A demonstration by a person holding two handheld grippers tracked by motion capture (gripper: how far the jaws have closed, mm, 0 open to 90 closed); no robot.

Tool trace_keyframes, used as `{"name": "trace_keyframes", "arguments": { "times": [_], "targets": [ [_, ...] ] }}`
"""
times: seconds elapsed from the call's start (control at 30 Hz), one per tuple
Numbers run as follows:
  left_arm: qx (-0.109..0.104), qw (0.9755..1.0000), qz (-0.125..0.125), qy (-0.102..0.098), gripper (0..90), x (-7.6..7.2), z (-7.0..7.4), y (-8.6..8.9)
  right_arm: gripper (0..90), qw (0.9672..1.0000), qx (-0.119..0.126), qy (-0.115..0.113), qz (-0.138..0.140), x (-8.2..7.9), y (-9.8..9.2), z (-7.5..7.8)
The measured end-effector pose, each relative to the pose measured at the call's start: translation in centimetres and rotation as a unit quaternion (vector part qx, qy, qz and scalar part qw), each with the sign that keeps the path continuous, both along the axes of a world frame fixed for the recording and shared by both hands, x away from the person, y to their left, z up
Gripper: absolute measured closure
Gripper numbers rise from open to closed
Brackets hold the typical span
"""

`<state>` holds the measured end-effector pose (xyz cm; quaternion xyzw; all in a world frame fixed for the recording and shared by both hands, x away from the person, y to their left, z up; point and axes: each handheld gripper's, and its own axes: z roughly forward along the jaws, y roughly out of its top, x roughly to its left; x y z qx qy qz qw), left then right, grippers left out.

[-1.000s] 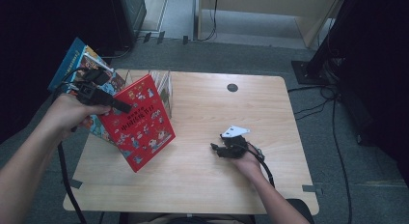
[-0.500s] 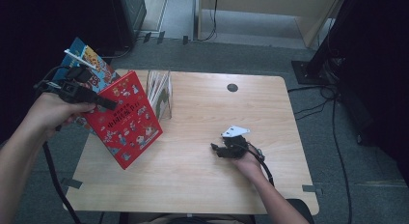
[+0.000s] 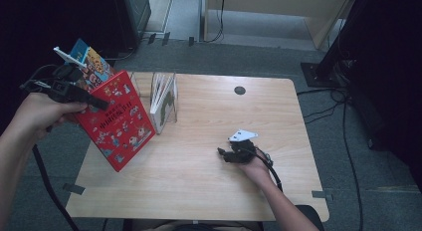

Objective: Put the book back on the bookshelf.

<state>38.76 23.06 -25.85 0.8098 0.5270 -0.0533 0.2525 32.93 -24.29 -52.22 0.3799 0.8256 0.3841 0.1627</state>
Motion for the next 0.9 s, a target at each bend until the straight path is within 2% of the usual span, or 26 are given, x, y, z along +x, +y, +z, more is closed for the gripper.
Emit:
{"name": "trace_keyframes", "arguments": {
  "times": [0.23,0.57,0.9],
  "targets": [
    [0.005,0.9999,0.013,0.002,79.8,1.1,0.1,-0.1,37.1,1.0000,0.000,0.000,0.000,0.0,0.0,0.0],
    [0.022,0.9994,0.028,0.000,79.8,3.1,0.1,-1.2,37.1,1.0000,0.000,0.000,0.000,0.0,0.0,0.0],
    [0.028,0.9988,0.039,-0.003,79.8,4.7,-0.6,-1.6,37.0,1.0000,-0.001,0.001,-0.001,0.0,0.0,0.0]
  ]
}}
